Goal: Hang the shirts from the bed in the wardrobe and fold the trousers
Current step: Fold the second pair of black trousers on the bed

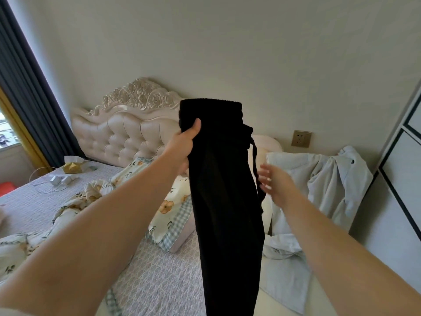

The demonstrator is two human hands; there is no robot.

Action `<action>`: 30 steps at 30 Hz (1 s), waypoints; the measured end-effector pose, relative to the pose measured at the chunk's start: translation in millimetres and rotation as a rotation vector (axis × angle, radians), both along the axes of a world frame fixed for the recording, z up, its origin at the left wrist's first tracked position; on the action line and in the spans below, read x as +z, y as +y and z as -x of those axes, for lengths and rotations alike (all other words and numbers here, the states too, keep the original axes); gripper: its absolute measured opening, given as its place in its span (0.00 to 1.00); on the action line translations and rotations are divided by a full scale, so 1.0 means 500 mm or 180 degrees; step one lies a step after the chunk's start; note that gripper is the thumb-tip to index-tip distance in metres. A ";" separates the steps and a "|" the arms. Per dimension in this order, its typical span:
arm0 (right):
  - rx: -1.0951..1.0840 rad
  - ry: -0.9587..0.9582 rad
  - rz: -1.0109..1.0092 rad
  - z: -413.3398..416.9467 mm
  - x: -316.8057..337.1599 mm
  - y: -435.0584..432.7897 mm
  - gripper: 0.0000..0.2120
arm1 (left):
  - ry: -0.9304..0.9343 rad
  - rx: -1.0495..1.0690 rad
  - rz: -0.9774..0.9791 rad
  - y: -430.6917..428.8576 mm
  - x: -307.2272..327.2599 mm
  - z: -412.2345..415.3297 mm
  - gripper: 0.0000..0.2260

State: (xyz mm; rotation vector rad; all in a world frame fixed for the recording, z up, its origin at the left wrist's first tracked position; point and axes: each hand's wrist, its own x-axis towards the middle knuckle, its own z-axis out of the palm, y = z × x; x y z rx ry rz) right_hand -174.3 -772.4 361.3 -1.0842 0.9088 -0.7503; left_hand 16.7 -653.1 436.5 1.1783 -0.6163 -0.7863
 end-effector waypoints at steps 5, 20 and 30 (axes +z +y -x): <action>0.0135 0.0592 -0.0440 0.014 -0.170 0.026 0.10 | 0.0294 -0.0222 0.0489 0.021 0.036 -0.033 0.18; 0.1952 0.1412 -0.0968 0.021 -0.251 0.124 0.27 | 0.0317 -0.0109 0.0390 0.033 0.010 -0.075 0.20; 0.1797 -0.0590 -0.0181 -0.090 -0.099 0.103 0.26 | 0.0222 -0.0327 0.0000 0.037 -0.015 -0.069 0.20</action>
